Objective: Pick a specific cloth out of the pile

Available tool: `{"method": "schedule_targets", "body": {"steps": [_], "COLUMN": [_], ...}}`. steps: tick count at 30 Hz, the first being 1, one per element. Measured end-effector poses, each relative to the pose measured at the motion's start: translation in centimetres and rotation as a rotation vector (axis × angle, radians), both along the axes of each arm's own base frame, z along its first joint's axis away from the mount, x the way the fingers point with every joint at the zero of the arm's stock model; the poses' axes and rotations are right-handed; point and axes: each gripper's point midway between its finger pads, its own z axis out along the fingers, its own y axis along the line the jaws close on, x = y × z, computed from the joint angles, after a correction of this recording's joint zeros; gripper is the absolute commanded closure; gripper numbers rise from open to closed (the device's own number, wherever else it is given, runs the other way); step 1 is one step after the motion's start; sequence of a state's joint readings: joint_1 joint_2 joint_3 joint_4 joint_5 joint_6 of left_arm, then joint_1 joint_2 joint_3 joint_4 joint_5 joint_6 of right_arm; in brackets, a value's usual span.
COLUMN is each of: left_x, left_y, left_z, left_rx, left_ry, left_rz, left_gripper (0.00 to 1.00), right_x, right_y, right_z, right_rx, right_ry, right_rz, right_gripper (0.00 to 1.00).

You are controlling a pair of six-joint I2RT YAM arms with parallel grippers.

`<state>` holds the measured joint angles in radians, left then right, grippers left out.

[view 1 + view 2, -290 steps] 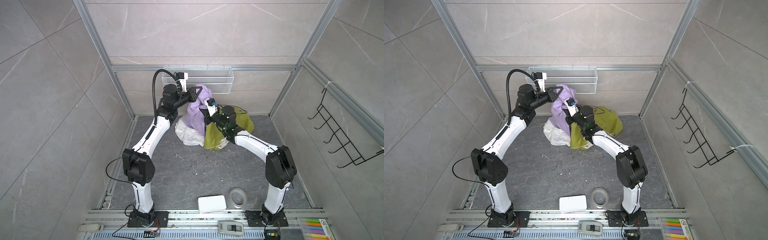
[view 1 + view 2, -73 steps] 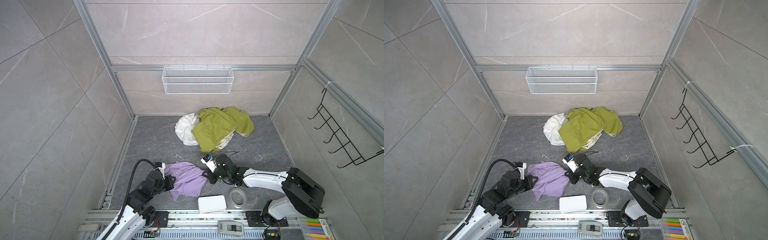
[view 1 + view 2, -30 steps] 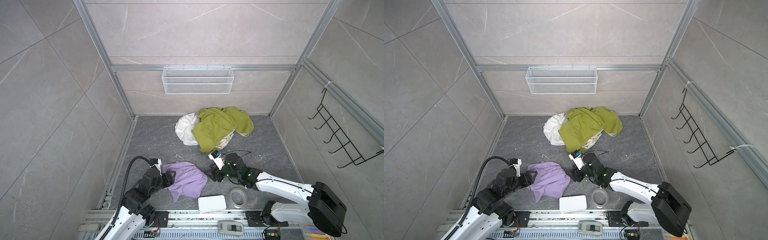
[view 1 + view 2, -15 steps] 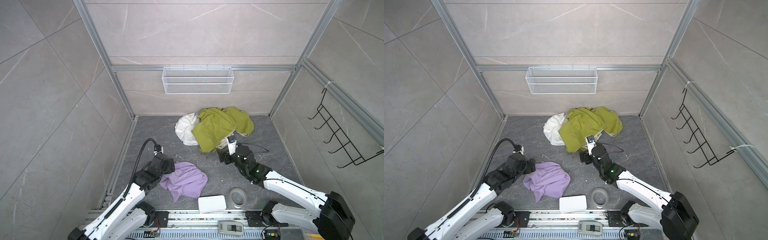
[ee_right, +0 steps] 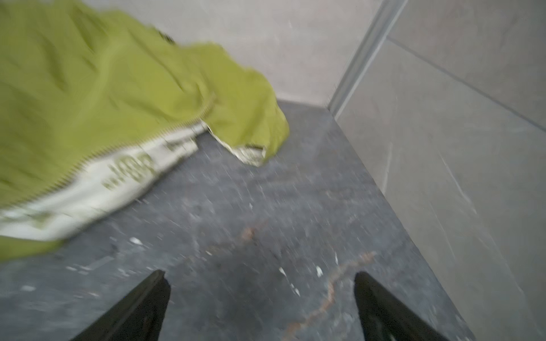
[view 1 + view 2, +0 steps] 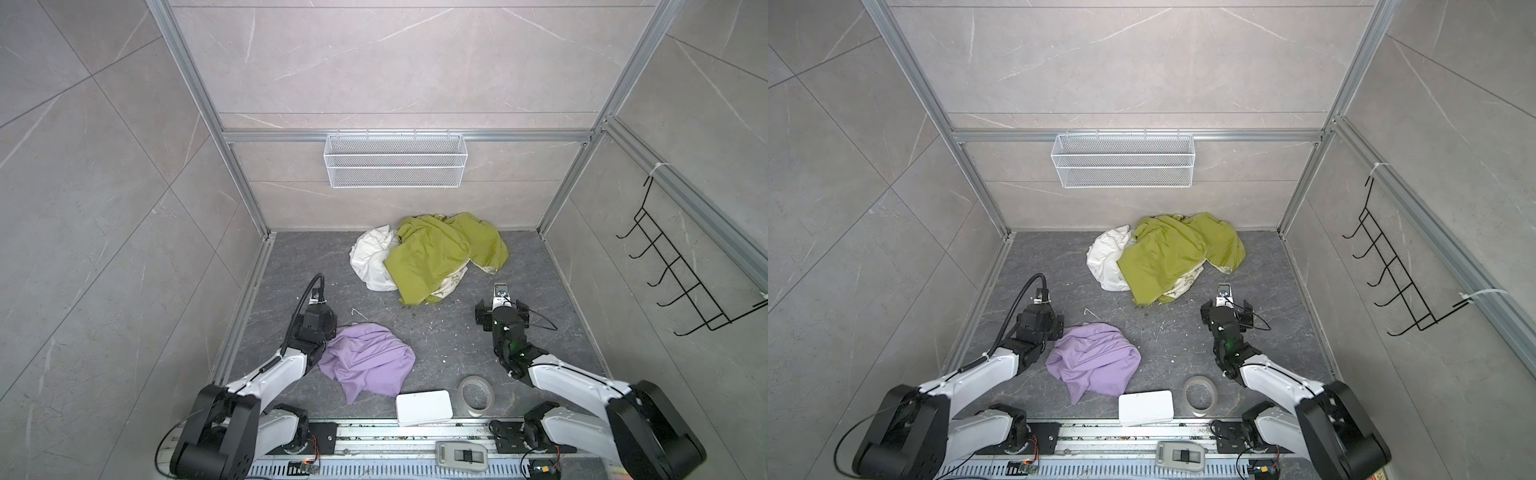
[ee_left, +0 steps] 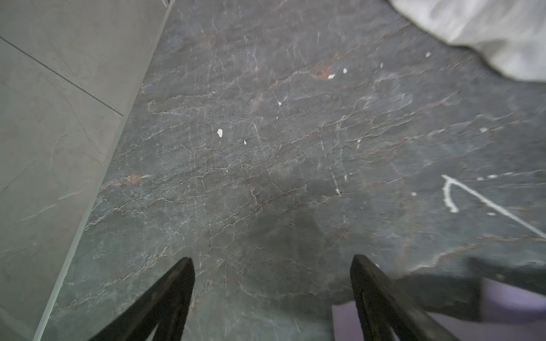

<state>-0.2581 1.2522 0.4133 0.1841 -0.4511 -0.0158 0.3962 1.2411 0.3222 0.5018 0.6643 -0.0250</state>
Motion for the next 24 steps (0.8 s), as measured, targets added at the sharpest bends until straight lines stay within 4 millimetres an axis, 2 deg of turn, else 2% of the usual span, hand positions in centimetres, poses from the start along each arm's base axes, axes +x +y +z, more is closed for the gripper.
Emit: {"method": "schedule_targets", "body": {"steps": [1, 3, 5, 6, 9, 10, 12, 14, 15, 18, 19, 24], "left_x": [0.5, 1.5, 2.6, 3.1, 4.5, 4.8, 5.2, 5.2, 5.2, 5.2, 5.2, 5.6], "left_y": [0.2, 0.5, 0.6, 0.7, 1.3, 1.8, 3.4, 4.7, 5.0, 4.8, 4.7, 4.4], "left_z": [-0.6, -0.9, -0.5, -0.3, 0.0, 0.1, 0.4, 0.3, 0.2, 0.0, 0.0, 0.6], "left_rx": [0.000, -0.010, -0.032, -0.039, -0.078, -0.097, -0.130, -0.151, -0.159, -0.180, -0.185, -0.201], "left_ry": [0.005, -0.009, -0.052, -0.072, -0.120, -0.136, -0.183, -0.207, -0.214, -0.227, -0.230, -0.258], "left_rz": [-0.007, -0.020, -0.040, -0.045, -0.053, -0.042, 0.000, 0.037, 0.048, 0.038, 0.035, 0.021], "left_gripper": [0.16, 0.16, 0.18, 0.18, 0.19, 0.19, 0.18, 0.14, 0.12, 0.05, 0.00, 0.00], "right_x": [0.0, 0.2, 0.6, 1.0, 2.0, 2.3, 2.8, 3.1, 3.2, 4.2, 4.6, 5.1], "right_y": [-0.8, -1.6, -2.5, -2.9, -4.5, -5.3, -6.4, -6.2, -5.8, -4.2, -3.9, -3.8], "right_z": [-0.9, -1.1, -0.6, -0.2, 0.5, 0.9, 0.2, -2.6, -2.8, -2.3, -1.8, -1.1], "right_rx": [-0.015, -0.008, 0.020, 0.041, 0.137, 0.174, 0.215, 0.235, 0.235, 0.241, 0.245, 0.247], "right_ry": [0.016, -0.011, -0.055, -0.075, -0.124, -0.165, -0.205, -0.112, -0.101, -0.104, -0.122, -0.142], "right_rz": [-0.020, -0.032, -0.043, -0.047, -0.045, -0.056, -0.078, -0.075, -0.067, -0.020, -0.009, -0.004], "right_gripper": [0.00, 0.00, 0.05, 0.01, 0.00, 0.01, 0.00, 0.00, 0.00, 0.00, 0.00, 0.00]}}
